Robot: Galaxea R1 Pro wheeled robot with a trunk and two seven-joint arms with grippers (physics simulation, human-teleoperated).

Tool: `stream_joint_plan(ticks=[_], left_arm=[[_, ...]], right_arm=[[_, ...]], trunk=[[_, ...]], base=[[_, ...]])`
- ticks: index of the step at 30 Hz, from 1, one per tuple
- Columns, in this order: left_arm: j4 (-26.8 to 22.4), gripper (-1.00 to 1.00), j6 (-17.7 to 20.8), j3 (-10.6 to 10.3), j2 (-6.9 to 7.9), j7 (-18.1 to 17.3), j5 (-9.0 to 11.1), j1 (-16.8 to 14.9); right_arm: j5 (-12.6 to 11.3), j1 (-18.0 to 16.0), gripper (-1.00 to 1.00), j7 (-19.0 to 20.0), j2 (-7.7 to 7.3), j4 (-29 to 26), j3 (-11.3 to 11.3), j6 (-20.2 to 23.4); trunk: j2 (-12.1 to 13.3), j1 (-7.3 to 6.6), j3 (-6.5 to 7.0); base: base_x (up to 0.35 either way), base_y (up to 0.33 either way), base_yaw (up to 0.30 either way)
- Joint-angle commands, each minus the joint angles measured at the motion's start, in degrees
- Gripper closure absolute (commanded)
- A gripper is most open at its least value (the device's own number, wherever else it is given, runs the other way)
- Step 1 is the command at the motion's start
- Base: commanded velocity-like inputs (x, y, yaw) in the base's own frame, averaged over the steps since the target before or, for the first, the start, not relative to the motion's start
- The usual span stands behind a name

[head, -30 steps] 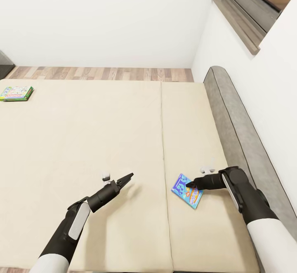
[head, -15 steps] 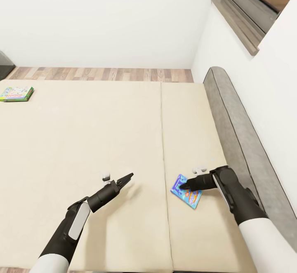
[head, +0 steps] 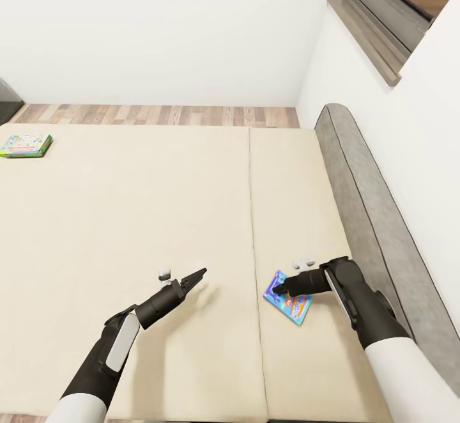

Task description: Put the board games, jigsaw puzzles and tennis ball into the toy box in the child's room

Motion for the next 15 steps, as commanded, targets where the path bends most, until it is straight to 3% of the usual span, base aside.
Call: stream_joint_plan(ticks=[1,15], left_arm=[[0.03,-1.00,0.44,0.12,-0.06,-0.14,0.12,-0.05],[0.03,-1.00,0.45,0.11,-0.06,-0.14,0.12,-0.05]], right_arm=[[-2.09,0.00,-1.00,0.77,0.04,4.46,0.12,0.39],[-2.11,-0.01,-1.00,0.81,0.14,4.73,0.32,0.39]], trunk=[[-0.02,0.25,-0.04],[-0.02,0.25,-0.04]], base=[[0.000,0.000,0.000],[0.000,0.000,0.000]])
